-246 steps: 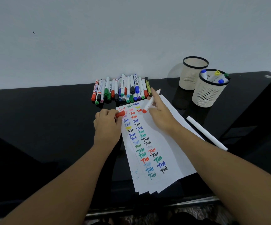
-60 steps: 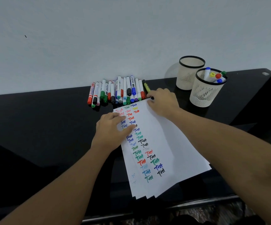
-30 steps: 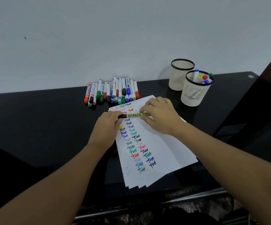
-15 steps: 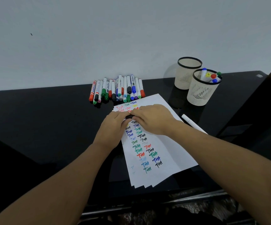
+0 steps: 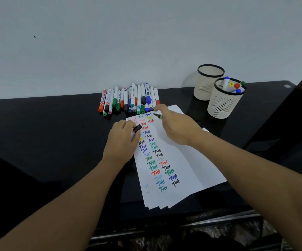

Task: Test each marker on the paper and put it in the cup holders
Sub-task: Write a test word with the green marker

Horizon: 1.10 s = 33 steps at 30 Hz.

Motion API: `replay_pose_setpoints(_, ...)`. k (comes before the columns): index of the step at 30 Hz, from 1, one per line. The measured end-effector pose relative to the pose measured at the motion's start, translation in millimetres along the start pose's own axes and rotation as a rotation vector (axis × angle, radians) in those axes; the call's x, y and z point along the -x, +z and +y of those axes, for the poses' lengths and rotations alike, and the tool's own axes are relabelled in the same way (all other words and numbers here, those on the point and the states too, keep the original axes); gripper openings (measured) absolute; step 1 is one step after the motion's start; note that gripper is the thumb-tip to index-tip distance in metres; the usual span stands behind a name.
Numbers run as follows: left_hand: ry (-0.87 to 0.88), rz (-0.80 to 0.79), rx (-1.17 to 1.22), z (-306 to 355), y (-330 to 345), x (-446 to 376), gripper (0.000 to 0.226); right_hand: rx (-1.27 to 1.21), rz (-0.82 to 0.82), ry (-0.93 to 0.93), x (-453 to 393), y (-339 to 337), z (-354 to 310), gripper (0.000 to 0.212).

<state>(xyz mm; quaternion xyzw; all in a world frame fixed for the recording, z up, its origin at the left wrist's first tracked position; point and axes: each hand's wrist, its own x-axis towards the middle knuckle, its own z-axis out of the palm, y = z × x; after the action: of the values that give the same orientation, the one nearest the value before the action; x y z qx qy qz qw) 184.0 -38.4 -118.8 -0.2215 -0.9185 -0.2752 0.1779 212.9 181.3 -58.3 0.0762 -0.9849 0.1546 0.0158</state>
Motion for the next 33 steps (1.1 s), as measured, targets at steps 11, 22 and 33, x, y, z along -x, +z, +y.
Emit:
replay_pose_setpoints(11,-0.057,-0.090,-0.015,0.2,2.0,-1.9,0.035,-0.792,0.223,0.273,-1.1,25.9,4.4,0.034)
replay_pose_setpoints(22,-0.086,-0.060,0.029,-6.4,7.4,-4.8,0.025,-0.890,0.394,0.347,-1.8,38.6,-6.1,0.024)
replay_pose_setpoints(33,-0.110,-0.143,0.021,-7.2,5.4,-9.0,0.055,-0.800,0.307,0.315,-4.4,39.5,-2.7,0.017)
